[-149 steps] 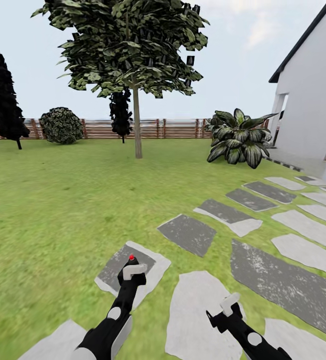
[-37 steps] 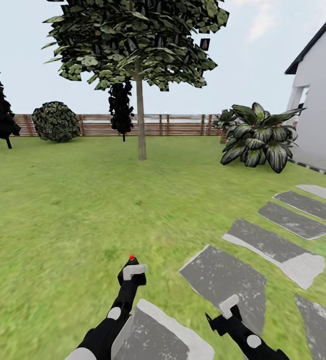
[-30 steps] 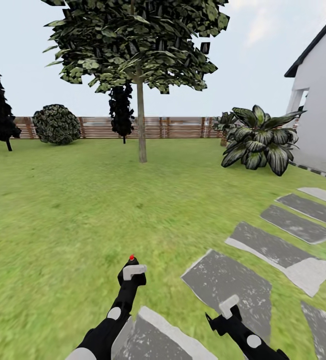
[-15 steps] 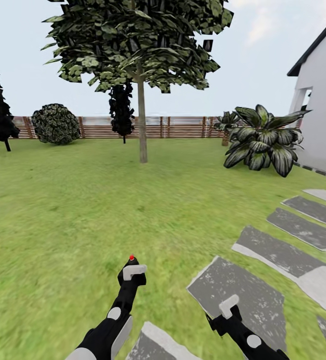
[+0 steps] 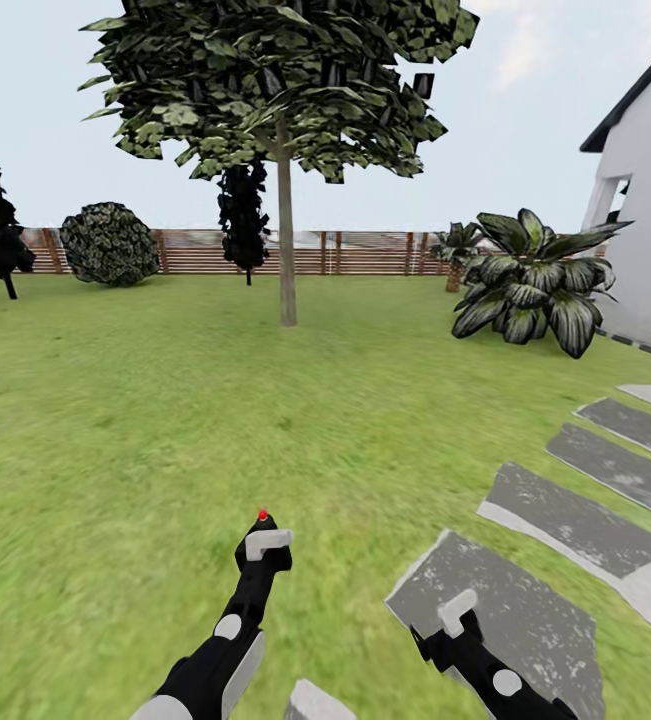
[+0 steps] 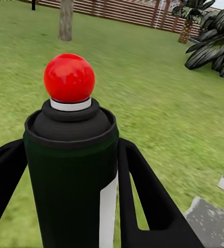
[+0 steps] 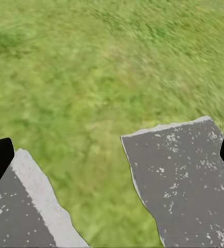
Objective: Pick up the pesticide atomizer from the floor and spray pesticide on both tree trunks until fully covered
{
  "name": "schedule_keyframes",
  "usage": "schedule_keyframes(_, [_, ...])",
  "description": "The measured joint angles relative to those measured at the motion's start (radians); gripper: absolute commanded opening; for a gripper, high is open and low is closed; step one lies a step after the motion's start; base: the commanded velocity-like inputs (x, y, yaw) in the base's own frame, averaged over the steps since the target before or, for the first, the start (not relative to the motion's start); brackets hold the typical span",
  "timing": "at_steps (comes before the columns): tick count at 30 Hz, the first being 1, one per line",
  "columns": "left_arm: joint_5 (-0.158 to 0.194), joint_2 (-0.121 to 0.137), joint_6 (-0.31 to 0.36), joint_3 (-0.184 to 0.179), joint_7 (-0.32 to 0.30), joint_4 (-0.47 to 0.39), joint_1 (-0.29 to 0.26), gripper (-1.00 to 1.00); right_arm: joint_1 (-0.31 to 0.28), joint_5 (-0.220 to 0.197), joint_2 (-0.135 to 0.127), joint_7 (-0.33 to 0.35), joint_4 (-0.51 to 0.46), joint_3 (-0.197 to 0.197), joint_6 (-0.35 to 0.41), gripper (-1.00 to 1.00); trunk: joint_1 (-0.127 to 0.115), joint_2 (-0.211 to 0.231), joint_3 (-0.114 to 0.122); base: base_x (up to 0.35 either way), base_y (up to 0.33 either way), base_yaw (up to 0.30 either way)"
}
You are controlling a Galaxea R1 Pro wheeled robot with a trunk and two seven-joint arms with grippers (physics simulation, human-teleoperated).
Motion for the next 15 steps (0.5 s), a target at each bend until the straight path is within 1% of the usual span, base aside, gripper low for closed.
schedule_keyframes(9, [0.000, 0.000, 0.000, 0.000, 0.000, 0.000, 0.000, -1.00, 0.000, 0.000, 0.000, 0.000, 0.000, 0.000, 0.000, 1.00, 0.000, 0.000, 0.000, 0.302, 0.137, 0.000])
schedule_keyframes(15, [0.000, 0.000, 0.000, 0.000, 0.000, 0.000, 0.000, -1.00, 0.000, 0.000, 0.000, 0.000, 0.000, 0.000, 0.000, 1.00, 0.000, 0.000, 0.000, 0.302, 0.173, 0.000])
